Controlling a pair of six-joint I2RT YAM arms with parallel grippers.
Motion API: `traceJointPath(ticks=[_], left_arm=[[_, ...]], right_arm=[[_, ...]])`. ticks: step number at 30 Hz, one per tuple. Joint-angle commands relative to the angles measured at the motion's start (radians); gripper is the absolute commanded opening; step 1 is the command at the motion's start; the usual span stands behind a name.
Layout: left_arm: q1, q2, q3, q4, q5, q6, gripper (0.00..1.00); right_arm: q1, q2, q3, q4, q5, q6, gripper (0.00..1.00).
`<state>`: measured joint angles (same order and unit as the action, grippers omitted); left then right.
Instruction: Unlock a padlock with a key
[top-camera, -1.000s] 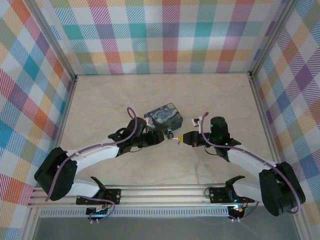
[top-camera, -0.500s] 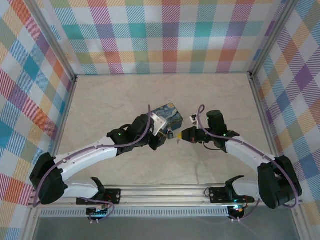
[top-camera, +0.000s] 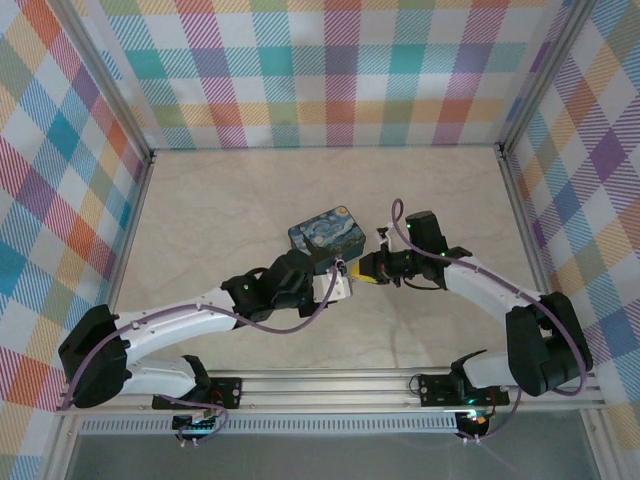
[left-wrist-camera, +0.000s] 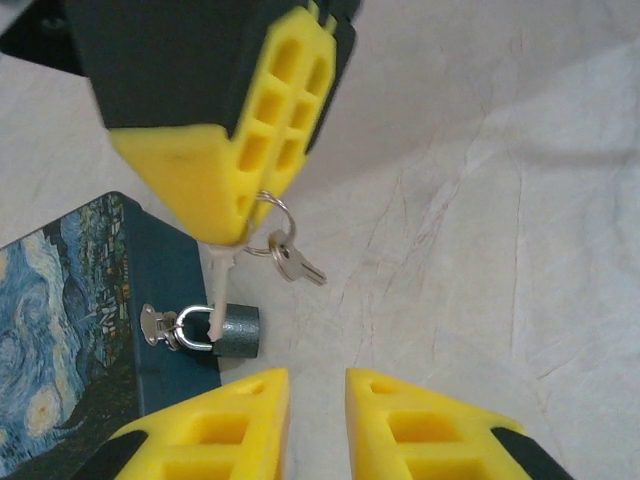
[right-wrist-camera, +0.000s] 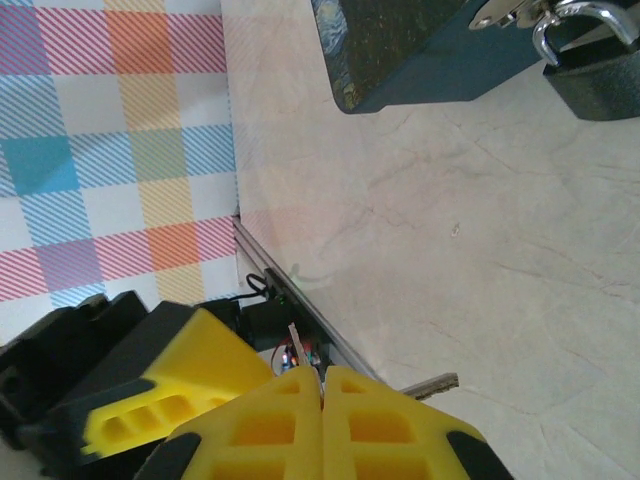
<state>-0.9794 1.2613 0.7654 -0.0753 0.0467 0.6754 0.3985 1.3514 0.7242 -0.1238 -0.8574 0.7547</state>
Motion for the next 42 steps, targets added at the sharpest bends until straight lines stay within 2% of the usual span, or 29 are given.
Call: traceJointPath(ticks=[1,7,20,33,42], left_arm=[[-0.005,0.004,-0.044,0.142,-0.046,0.104,0.25],[-0.005,0.019,-0.068,0.262,-0.077,0.13,0.3],[-0.009,0.062,-0.061,0.277,-0.086,0.16,0.32],[-0.024,0.095,-0.052,0.286,-0.103,0.19,0.25],[-0.024,0.108,-0.041,0.285,-0.108,0.184,0.12]], right_arm=[[-0.004,-0.021,0.02,-0.033,-0.052,0.037,0.0],[-0.004,-0.031,0.021,-0.057,-0.052,0.034,0.0],[-0.002,-0.025,0.018,-0.015,-0.072,0.058,0.0],[0.0,-0.006,0.023,0.003,-0.085,0.069,0.0],[0.0,0.002,0.027,-0.02,-0.076,0.052,0.0]])
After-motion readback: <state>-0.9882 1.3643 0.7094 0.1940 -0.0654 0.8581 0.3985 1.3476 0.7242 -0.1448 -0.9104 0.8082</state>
